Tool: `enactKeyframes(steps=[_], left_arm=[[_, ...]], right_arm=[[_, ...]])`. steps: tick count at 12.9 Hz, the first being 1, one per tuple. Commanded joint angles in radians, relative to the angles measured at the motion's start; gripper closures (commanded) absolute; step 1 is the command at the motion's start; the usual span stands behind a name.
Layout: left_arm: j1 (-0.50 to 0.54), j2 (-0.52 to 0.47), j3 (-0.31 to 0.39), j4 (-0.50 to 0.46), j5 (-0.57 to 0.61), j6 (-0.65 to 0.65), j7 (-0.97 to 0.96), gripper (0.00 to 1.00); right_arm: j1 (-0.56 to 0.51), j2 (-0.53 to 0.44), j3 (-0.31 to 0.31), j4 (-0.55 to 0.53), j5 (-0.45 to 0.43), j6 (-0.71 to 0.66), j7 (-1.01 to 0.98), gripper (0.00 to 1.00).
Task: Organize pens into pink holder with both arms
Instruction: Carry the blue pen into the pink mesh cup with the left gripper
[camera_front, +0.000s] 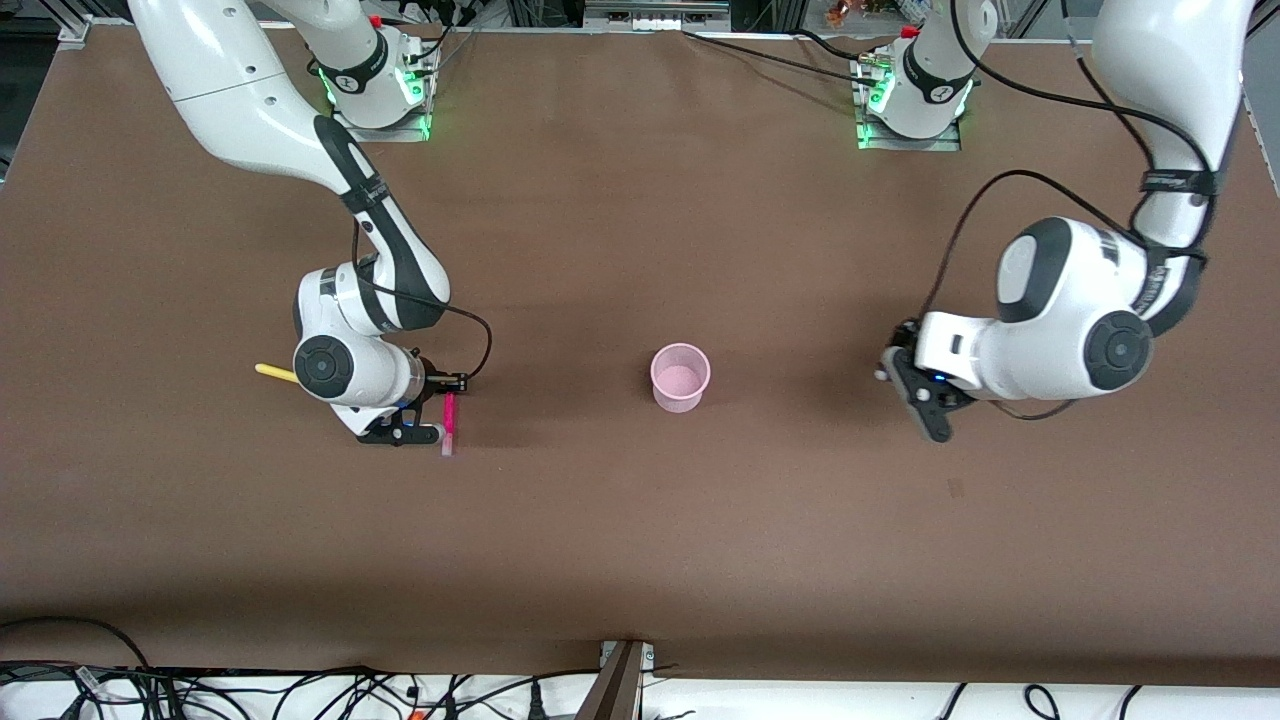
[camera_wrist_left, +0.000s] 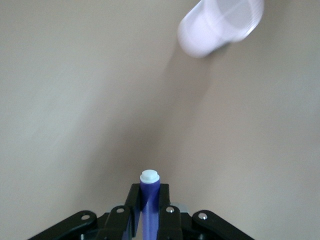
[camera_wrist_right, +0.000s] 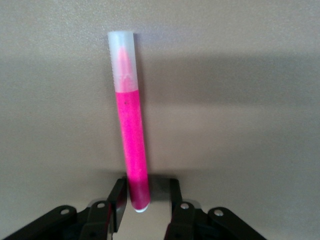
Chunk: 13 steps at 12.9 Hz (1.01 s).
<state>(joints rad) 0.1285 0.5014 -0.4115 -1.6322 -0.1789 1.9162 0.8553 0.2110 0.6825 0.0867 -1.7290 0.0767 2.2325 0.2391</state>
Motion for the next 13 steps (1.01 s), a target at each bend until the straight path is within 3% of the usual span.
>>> enactKeyframes(steps=[1, 3, 6, 11, 13], left_arm=[[-0.075, 0.109, -0.029, 0.152, -0.121, 0.047, 0.03, 1.0], [-0.145, 0.158, -0.058, 0.184, -0.178, 0.236, 0.042, 1.0], [-0.187, 0.224, -0.11, 0.17, -0.23, 0.492, 0.169, 1.0], [-0.169, 0.223, -0.208, 0.108, -0.286, 0.504, 0.324, 1.0], [-0.171, 0.226, -0.217, 0.095, -0.284, 0.506, 0.335, 1.0]], right_arm=[[-0.001, -0.014, 0.004, -0.029, 0.018, 0.029, 0.006, 0.71], [-0.002, -0.014, 0.002, -0.024, 0.018, 0.029, 0.0, 0.89], [-0.007, -0.015, 0.002, -0.017, 0.017, 0.022, -0.011, 1.0], [-0.008, -0.018, 0.002, 0.037, 0.018, -0.026, -0.011, 1.0], [-0.01, -0.014, 0.002, 0.084, 0.02, -0.086, -0.008, 1.0]])
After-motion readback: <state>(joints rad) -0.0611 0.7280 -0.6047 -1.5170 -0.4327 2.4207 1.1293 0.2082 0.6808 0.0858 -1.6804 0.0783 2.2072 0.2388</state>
